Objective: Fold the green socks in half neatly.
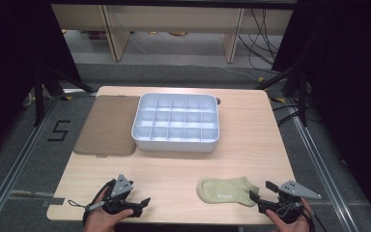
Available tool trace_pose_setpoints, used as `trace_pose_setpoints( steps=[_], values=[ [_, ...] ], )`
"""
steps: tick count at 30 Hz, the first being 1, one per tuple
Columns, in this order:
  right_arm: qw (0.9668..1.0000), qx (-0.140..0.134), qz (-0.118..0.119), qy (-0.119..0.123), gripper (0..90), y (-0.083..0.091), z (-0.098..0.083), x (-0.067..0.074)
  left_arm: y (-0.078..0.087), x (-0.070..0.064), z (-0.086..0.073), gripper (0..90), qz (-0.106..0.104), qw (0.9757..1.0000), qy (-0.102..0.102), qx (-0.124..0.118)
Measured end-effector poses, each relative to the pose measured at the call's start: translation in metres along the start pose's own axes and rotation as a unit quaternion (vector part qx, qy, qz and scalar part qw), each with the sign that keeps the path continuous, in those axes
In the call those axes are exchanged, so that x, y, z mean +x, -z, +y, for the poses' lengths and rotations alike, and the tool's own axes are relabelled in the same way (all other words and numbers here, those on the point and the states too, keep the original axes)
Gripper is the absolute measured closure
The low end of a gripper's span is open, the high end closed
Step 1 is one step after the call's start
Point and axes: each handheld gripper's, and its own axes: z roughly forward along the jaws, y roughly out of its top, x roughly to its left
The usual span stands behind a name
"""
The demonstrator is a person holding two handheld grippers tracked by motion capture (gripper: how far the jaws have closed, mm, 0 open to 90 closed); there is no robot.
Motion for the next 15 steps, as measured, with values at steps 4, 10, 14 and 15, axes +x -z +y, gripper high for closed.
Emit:
trace_pose_setpoints(
  steps=[4, 10, 14, 15],
  values=[
    [1.0, 0.006, 0.0, 0.0, 26.3, 0.004, 0.001, -0.001, 0.0, 0.002, 0.002, 14.8, -0.019, 0.9997, 0.014, -0.002],
    [0.9998, -0.014, 0.003, 0.011, 30.9, 0.006, 0.002, -0.004, -0.005, -0.007, 0.014, 14.8, -0.025, 0.9994, 0.022, -0.012],
    [0.9998, -0.009, 0.004, 0.018, 32.1, 0.005, 0.002, -0.004, -0.011, -0.014, 0.022, 14.8, -0.031, 0.9991, 0.025, -0.013],
    [1.0, -0.001, 0.004, 0.001, 32.1, 0.006, 0.002, -0.001, -0.013, -0.015, 0.023, 14.9, -0.035, 0.9992, 0.02, -0.008]
  ],
)
